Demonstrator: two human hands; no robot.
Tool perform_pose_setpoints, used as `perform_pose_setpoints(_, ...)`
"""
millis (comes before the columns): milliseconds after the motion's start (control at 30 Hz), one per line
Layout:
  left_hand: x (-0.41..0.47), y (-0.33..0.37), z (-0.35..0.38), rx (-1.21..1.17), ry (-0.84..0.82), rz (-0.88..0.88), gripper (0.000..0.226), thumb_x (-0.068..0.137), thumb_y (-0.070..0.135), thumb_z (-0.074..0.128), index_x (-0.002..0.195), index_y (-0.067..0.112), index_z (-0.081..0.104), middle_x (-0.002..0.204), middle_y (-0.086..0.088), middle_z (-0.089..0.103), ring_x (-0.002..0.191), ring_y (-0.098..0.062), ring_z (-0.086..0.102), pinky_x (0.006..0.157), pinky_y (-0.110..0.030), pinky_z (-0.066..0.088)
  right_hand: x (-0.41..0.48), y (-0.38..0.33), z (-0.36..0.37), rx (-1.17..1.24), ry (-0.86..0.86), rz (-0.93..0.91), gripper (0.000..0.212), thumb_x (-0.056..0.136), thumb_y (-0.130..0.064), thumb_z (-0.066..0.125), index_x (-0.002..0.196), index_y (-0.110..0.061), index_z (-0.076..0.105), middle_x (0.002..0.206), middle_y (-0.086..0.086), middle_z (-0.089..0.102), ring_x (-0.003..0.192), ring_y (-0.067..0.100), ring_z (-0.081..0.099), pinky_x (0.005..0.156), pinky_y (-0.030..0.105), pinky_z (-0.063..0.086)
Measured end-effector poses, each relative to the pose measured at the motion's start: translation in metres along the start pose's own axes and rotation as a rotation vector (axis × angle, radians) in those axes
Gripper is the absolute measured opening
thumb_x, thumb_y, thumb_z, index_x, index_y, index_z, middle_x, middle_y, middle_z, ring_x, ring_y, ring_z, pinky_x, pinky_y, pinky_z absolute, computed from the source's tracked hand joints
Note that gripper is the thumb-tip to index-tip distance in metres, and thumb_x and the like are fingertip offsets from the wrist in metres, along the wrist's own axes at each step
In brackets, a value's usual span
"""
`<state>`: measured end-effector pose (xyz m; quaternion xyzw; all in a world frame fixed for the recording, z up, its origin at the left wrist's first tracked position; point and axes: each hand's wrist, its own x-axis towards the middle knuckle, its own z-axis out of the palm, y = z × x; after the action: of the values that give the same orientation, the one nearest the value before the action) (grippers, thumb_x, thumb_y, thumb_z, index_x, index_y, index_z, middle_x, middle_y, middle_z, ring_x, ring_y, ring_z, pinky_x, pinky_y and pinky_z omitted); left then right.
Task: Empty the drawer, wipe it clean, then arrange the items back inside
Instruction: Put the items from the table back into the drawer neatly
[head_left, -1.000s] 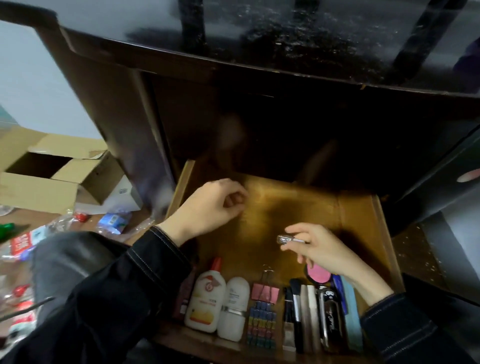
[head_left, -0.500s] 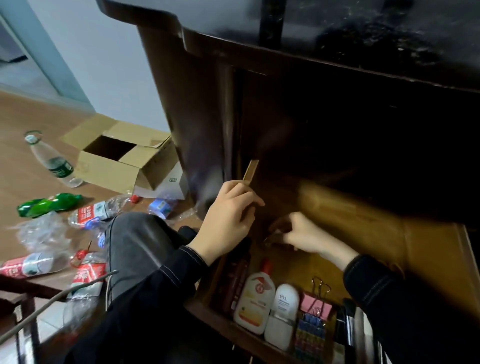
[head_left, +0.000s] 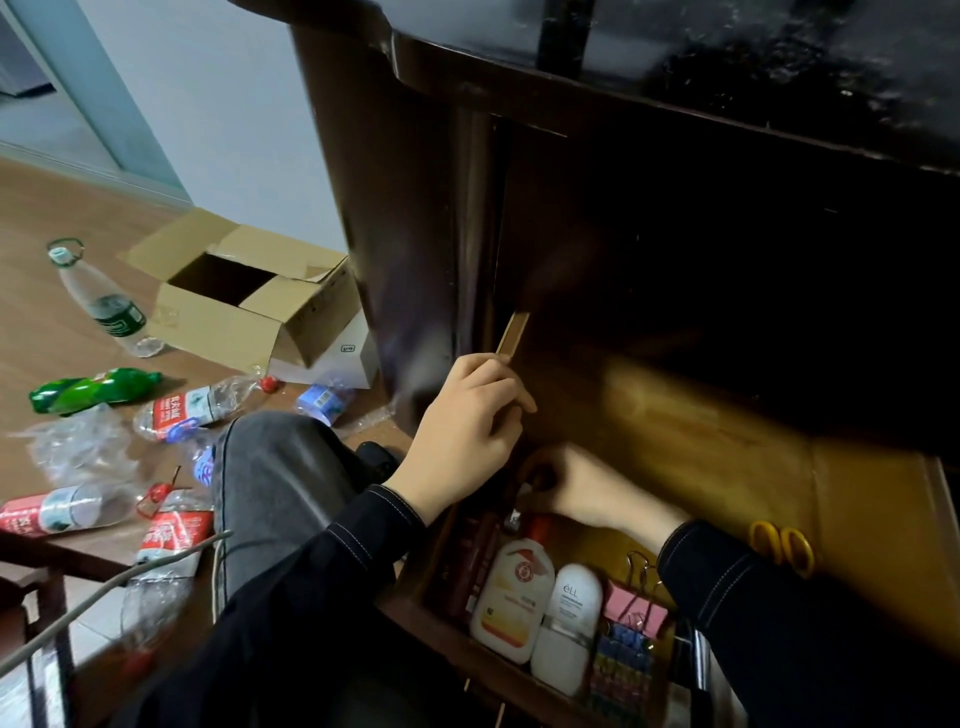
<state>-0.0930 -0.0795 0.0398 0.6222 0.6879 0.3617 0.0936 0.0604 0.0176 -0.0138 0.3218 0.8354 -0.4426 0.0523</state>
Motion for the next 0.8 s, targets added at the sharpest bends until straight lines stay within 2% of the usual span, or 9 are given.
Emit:
perform_pose_setpoints(200, -0.001, 0.001, -0.002, -0.009, -0.007, -0.016, 0.022, 0.086, -0.001, 0.06, 0.095, 0.014, 0.073, 0.106, 0.004, 0.064, 0.131, -0.017, 0.042, 0.1, -0.036, 0.043, -0.002, 0.003, 0.009, -0.06, -0.027, 0.014, 0.021, 0.086, -0.024, 0.077, 0.104, -0.021, 0.068, 0.1, 0.0, 0.067, 0.09, 0.019, 0.064, 0.079, 0.037, 0.054)
perform_pose_setpoints(367, -0.003, 0.008, -0.01, -0.016, -0.06, -0.012, 0.02, 0.089, 0.0, 0.06, 0.101, 0.011, 0.073, 0.11, 0.0, 0.064, 0.133, -0.019, 0.04, 0.103, -0.037, 0.041, -0.015, -0.004, -0.01, -0.009, 0.077, 0.026, 0.029, 0.087, -0.032, 0.076, 0.113, -0.022, 0.069, 0.109, -0.005, 0.067, 0.097, 0.011, 0.063, 0.085, 0.031, 0.054)
perform_pose_setpoints(433, -0.007, 0.013, -0.019, 0.043, -0.112, 0.036, 0.019, 0.091, 0.006, 0.062, 0.105, 0.012, 0.073, 0.113, 0.0, 0.063, 0.13, -0.02, 0.042, 0.102, -0.039, 0.041, -0.036, -0.003, -0.023, -0.053, 0.119, 0.017, 0.026, 0.091, -0.034, 0.071, 0.115, -0.025, 0.068, 0.112, -0.008, 0.064, 0.09, -0.002, 0.061, 0.076, 0.021, 0.052)
perform_pose_setpoints(500, -0.014, 0.021, -0.029, 0.061, -0.158, 0.084, 0.018, 0.092, 0.014, 0.064, 0.107, 0.016, 0.073, 0.114, 0.003, 0.061, 0.119, -0.018, 0.048, 0.097, -0.041, 0.044, -0.068, 0.0, -0.035, -0.075, 0.157, 0.017, 0.018, 0.094, -0.037, 0.067, 0.111, -0.031, 0.067, 0.1, -0.015, 0.063, 0.074, -0.01, 0.059, 0.06, 0.013, 0.046)
perform_pose_setpoints(533, -0.019, 0.028, -0.035, 0.053, -0.19, 0.109, 0.018, 0.093, 0.017, 0.064, 0.108, 0.018, 0.073, 0.114, 0.004, 0.061, 0.112, -0.017, 0.052, 0.094, -0.04, 0.046, -0.087, 0.0, -0.04, -0.061, 0.176, 0.03, 0.014, 0.094, -0.039, 0.066, 0.107, -0.035, 0.068, 0.096, -0.017, 0.065, 0.074, -0.011, 0.06, 0.06, 0.012, 0.045)
perform_pose_setpoints(600, -0.03, 0.041, -0.045, 0.02, -0.27, 0.168, 0.017, 0.094, 0.023, 0.065, 0.109, 0.02, 0.072, 0.111, 0.007, 0.061, 0.104, -0.015, 0.056, 0.091, -0.038, 0.048, -0.125, -0.001, -0.046, 0.003, 0.189, 0.05, 0.007, 0.094, -0.039, 0.066, 0.1, -0.039, 0.07, 0.092, -0.019, 0.07, 0.076, -0.005, 0.064, 0.063, 0.015, 0.048)
perform_pose_setpoints(700, -0.058, 0.066, -0.044, -0.025, -0.349, 0.248, 0.015, 0.094, 0.028, 0.067, 0.106, 0.022, 0.072, 0.105, 0.01, 0.062, 0.1, -0.012, 0.058, 0.089, -0.035, 0.048, -0.184, 0.001, -0.041, 0.138, 0.19, 0.056, 0.007, 0.095, -0.031, 0.068, 0.098, -0.032, 0.074, 0.088, -0.02, 0.071, 0.073, 0.0, 0.066, 0.06, 0.014, 0.048)
perform_pose_setpoints(800, -0.084, 0.086, -0.035, -0.053, -0.442, 0.296, 0.016, 0.093, 0.034, 0.067, 0.103, 0.022, 0.071, 0.102, 0.012, 0.062, 0.098, -0.009, 0.058, 0.09, -0.036, 0.048, -0.234, 0.006, -0.023, 0.119, 0.245, 0.044, 0.006, 0.093, -0.033, 0.07, 0.095, -0.034, 0.075, 0.09, -0.021, 0.071, 0.079, 0.0, 0.065, 0.066, 0.014, 0.049)
